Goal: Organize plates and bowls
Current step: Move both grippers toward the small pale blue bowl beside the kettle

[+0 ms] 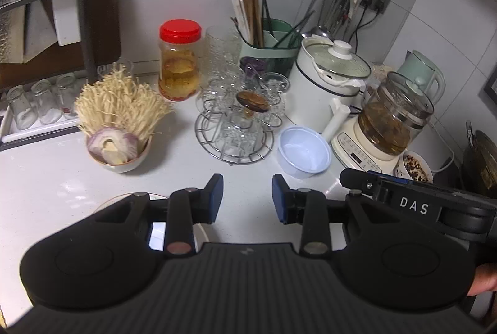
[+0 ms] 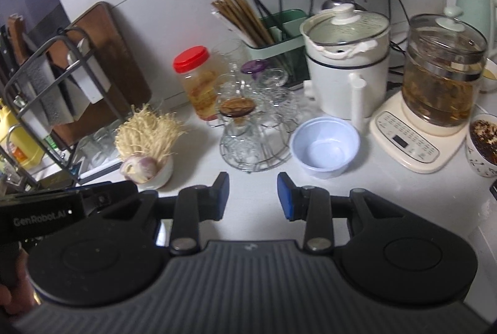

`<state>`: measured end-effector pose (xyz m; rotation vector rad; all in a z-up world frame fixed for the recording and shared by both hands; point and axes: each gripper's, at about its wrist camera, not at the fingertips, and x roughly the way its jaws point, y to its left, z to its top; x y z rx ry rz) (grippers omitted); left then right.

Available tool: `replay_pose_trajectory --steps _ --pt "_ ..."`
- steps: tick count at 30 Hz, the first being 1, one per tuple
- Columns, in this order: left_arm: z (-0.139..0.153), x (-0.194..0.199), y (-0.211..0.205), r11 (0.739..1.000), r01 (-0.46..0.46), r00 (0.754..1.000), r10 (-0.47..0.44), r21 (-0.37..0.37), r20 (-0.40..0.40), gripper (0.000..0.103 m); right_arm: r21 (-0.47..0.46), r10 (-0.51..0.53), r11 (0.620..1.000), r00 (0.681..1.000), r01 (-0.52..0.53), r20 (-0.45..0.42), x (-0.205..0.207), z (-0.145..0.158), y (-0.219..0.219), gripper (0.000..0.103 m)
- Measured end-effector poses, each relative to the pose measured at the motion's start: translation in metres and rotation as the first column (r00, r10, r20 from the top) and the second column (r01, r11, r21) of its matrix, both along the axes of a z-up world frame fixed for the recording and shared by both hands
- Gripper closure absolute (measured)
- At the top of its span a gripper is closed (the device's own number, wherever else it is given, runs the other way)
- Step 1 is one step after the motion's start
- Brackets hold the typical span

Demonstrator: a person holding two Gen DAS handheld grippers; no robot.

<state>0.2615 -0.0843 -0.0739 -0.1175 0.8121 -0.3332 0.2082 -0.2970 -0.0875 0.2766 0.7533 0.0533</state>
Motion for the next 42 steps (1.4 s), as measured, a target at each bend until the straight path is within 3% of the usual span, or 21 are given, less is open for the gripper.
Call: replay_pose_trajectory --steps 24,42 --pt "-0.018 0.020 -0.098 0.993 0.106 0.993 -0.109 -0.052 -0.048 0.061 -0.026 -0.155 0.988 0.987 0.154 -0.030 -0.019 -0.008 -0.094 0.065" --pt "-0.055 0.064 -0.126 0.999 0.009 0.986 -0.014 -0.031 -0.169 0.059 0.020 -0.143 0.989 0.982 0.147 -0.125 0.018 -0.039 -0.134 0.066"
